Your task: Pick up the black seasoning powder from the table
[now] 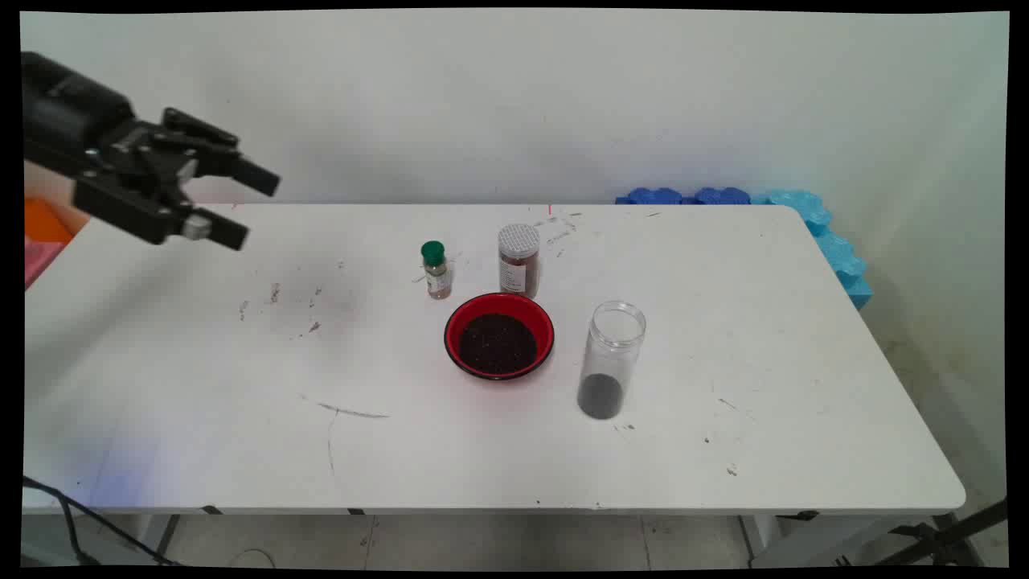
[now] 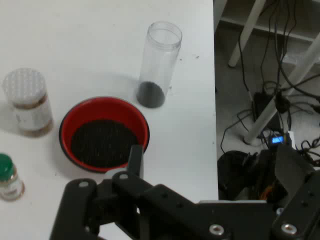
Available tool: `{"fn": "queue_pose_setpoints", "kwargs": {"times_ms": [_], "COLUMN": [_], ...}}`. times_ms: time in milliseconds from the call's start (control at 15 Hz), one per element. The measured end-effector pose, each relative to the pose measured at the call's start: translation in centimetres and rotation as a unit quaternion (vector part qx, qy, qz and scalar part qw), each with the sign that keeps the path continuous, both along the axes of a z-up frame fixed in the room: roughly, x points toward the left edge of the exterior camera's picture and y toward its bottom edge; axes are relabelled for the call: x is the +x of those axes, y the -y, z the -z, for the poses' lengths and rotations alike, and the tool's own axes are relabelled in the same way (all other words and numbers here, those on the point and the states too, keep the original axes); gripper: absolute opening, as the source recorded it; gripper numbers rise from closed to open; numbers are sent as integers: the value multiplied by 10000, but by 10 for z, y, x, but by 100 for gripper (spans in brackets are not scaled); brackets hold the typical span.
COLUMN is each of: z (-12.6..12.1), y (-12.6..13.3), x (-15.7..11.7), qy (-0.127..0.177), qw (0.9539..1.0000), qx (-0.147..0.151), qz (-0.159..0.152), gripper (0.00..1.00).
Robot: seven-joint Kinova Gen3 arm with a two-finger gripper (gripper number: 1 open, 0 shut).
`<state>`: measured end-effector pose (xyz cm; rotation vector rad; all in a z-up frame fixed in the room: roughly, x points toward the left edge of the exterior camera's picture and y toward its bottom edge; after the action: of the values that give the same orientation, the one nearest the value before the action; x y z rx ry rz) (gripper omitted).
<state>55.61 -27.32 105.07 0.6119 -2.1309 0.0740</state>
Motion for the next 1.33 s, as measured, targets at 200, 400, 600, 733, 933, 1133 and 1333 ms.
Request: {"fn": "queue_pose_setpoints", "kwargs": {"times_ms": [200,400,600,733,933,1133,1333], "z": [-1,5,15,23,37,56,77], "y": [10,19,29,36,48,60,69], "x": [-35,-68,-101,-119,-145,-171,-191], "qy": [-10,0,20,40,78,119,138], "qw": [10000,10000,9999,9999,9997,9995,9994], "qx": [-53,-61,-93,-123,-171,-209,-230], "qz": [-36,-55,-83,-110,-167,-222,-238], "gripper": [100,100,100,100,100,100,100]}}
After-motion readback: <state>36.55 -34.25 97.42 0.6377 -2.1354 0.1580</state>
